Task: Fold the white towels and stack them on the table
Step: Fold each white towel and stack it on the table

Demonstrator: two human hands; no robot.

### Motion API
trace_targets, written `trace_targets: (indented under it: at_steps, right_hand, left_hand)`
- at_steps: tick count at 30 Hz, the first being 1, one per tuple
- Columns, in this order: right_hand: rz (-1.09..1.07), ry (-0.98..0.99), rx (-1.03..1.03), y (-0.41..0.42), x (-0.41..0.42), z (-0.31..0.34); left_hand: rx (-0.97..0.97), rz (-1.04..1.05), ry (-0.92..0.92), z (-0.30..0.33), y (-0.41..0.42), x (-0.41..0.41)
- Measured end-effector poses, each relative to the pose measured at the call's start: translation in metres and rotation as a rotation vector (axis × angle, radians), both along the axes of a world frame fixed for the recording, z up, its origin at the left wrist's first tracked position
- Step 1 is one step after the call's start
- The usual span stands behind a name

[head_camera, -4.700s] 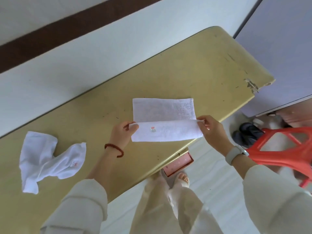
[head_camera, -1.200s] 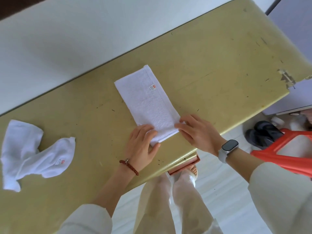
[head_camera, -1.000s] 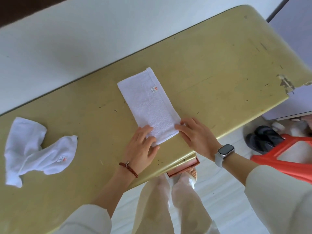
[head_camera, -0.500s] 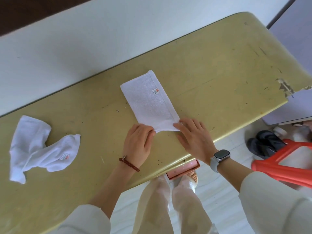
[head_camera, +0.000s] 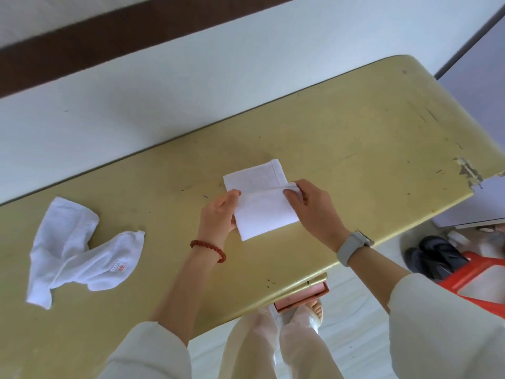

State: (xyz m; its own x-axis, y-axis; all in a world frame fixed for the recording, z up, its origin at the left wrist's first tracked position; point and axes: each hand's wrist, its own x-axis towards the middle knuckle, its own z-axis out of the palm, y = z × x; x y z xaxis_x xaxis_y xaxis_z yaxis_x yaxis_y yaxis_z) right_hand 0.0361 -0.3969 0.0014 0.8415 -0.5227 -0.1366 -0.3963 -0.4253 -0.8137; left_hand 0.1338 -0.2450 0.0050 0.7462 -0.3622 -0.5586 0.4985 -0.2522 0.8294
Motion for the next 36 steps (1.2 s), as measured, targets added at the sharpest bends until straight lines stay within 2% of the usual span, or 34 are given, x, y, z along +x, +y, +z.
trace_targets:
  at_steps: [4, 8, 11, 16, 23, 28, 33, 34, 36]
  right_hand:
    - [-0.015, 0.061, -0.074, -0.006, 0.031, -0.009]
    - [-0.031, 0.152, -0.168, -0.010, 0.058, -0.022]
    - [-0.044, 0.246, -0.246, -0.010, 0.070, -0.033]
    - [-0.080, 0.321, -0.298, -0.009, 0.081, -0.040]
    - [-0.120, 0.325, -0.337, -0.007, 0.084, -0.039]
    - [-0.124, 0.358, -0.352, -0.007, 0.087, -0.041]
    - [-0.202, 0.393, -0.329, -0.002, 0.089, -0.035]
    - [-0.223, 0.360, -0.389, -0.001, 0.086, -0.033]
    - [-0.220, 0.219, -0.652, -0.001, 0.076, -0.032]
  left_hand:
    - [0.122, 0.069, -0.118, -0.012, -0.010, 0.018]
    - [0.323, 0.059, -0.471, -0.027, -0.023, 0.029]
    - [0.408, 0.007, -0.610, -0.039, -0.027, 0.037]
    - [0.524, -0.067, -0.657, -0.056, -0.027, 0.045]
    - [0.594, -0.229, -0.674, -0.053, -0.035, 0.059]
    - [0.741, -0.344, -0.683, -0.047, -0.040, 0.064]
    - [0.796, -0.361, -0.677, -0.042, -0.038, 0.063]
    - [0.787, -0.351, -0.668, -0.042, -0.037, 0.063]
    - [0.756, -0.330, -0.660, -0.043, -0.034, 0.062]
